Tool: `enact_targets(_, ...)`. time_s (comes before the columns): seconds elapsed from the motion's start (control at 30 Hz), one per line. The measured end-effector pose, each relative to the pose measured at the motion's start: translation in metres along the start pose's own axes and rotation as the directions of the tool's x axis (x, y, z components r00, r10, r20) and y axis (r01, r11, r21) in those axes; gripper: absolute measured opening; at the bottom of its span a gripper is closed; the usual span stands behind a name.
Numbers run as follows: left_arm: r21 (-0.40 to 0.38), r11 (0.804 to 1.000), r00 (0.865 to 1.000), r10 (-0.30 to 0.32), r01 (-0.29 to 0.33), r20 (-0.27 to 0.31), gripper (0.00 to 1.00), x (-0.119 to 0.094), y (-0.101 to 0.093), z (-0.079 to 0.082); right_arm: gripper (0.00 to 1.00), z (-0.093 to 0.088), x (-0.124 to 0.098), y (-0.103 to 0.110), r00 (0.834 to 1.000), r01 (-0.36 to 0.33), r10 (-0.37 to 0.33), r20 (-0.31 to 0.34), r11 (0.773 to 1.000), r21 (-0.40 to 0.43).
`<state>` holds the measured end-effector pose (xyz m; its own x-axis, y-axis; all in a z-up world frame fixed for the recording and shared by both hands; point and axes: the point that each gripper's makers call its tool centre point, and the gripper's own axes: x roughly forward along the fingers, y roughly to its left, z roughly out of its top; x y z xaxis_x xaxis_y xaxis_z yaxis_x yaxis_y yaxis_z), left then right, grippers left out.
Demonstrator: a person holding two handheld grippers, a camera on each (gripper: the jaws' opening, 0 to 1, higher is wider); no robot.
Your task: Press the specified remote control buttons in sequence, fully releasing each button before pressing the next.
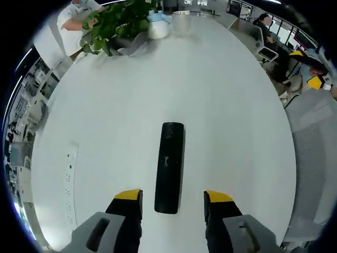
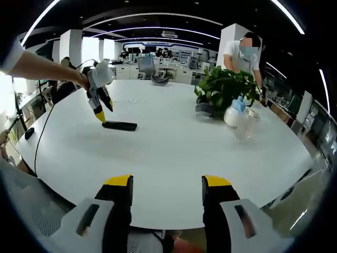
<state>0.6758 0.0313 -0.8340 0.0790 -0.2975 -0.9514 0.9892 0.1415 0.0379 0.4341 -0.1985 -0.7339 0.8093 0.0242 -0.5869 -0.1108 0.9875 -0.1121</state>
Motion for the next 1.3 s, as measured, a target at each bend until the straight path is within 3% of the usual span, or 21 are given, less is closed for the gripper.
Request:
enact_targets(0.27, 0.000, 1.000, 1.000, -0.005, 0.005, -0.029, 0.43, 0.019, 0.002, -0.004, 0.52, -0.001, 0.001, 0.000, 1.000, 0.010, -0.010, -0.006, 1.000, -0.023)
enact_targets(0.8, 0.003, 0.999, 0.996, -0.042, 0.042, -0.082, 0.42, 0.034, 0.000, -0.017, 0.51, -0.005, 0.002, -0.003, 0.999, 0.027, -0.029, -0.034, 0.999, -0.042)
enact_targets(1.3, -0.008, 0.999, 0.995, -0.053, 0.053, -0.082, 0.37, 0.040, 0.002, -0.017, 0.48, -0.007, 0.003, -0.003, 0.998, 0.031, -0.033, -0.047, 0.998, -0.058)
